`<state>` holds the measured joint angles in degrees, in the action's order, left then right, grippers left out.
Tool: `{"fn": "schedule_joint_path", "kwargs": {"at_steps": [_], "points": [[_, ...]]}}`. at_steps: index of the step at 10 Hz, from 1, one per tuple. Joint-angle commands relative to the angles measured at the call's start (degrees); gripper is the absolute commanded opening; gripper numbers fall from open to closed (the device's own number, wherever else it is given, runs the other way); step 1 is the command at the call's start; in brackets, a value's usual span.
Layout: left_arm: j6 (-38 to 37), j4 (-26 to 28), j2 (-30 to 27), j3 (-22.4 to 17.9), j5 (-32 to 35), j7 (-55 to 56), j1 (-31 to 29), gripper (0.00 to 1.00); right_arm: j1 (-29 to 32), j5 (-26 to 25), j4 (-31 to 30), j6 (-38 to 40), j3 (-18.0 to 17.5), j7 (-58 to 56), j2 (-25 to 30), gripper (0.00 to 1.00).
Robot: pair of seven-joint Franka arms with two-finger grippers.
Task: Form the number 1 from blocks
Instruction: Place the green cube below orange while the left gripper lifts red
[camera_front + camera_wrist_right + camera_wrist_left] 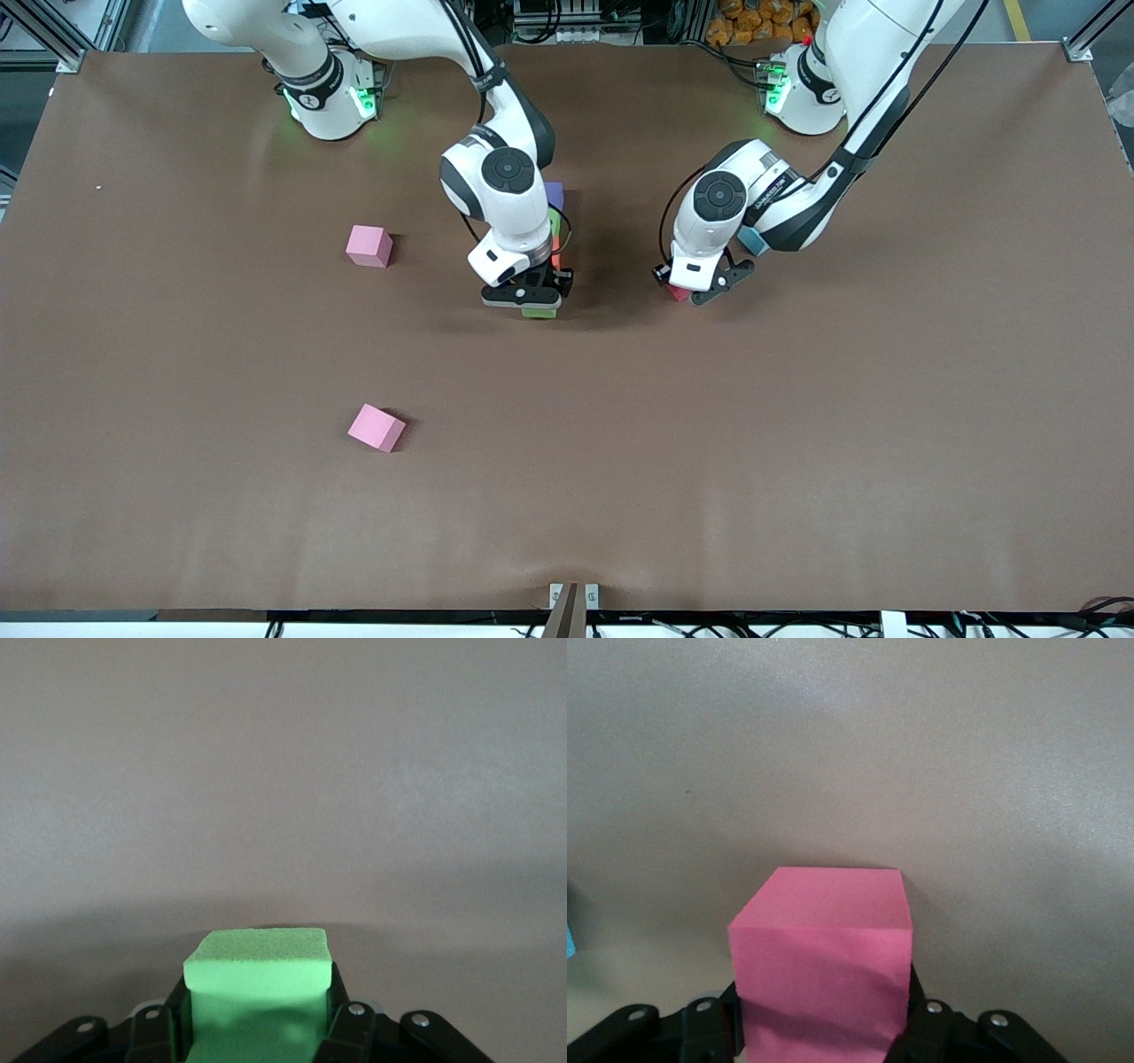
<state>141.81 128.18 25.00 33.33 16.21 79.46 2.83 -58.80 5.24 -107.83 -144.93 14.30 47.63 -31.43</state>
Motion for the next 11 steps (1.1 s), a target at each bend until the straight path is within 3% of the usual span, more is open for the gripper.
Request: {"fn": "schedule_joint_path", "kwargs": {"at_steps": [1, 5, 6, 7, 11], "points": [[0.7, -0.7, 0.5, 0.1, 0.0, -0.1, 0.7, 0.00, -1.5, -1.6, -1.3, -0.2, 0.8, 1.9, 0.4, 0.55], [0.0, -9.0, 2.9, 0.1, 1.4, -1.3, 1.6, 0.00, -2.4, -1.9, -1.5, -0.2, 0.8, 2.2, 0.1, 0.55], [0.0, -10.1, 2.9, 0.1, 1.5, -1.4, 1.7, 0.00, -2.5, -1.9, -1.8, -0.2, 0.8, 2.2, 0.1, 0.64], [0.0, -11.2, 3.0, 0.1, 1.5, -1.5, 2.1, 0.00, -2.5, -2.7, -1.9, -0.3, 0.8, 2.2, 0.2, 1.00], [0.0, -11.9, 2.8, 0.1, 1.4, -2.1, 2.0, 0.00, -1.1, -3.0, -2.7, -0.2, 0.7, 2.2, 2.1, 1.00]]}}
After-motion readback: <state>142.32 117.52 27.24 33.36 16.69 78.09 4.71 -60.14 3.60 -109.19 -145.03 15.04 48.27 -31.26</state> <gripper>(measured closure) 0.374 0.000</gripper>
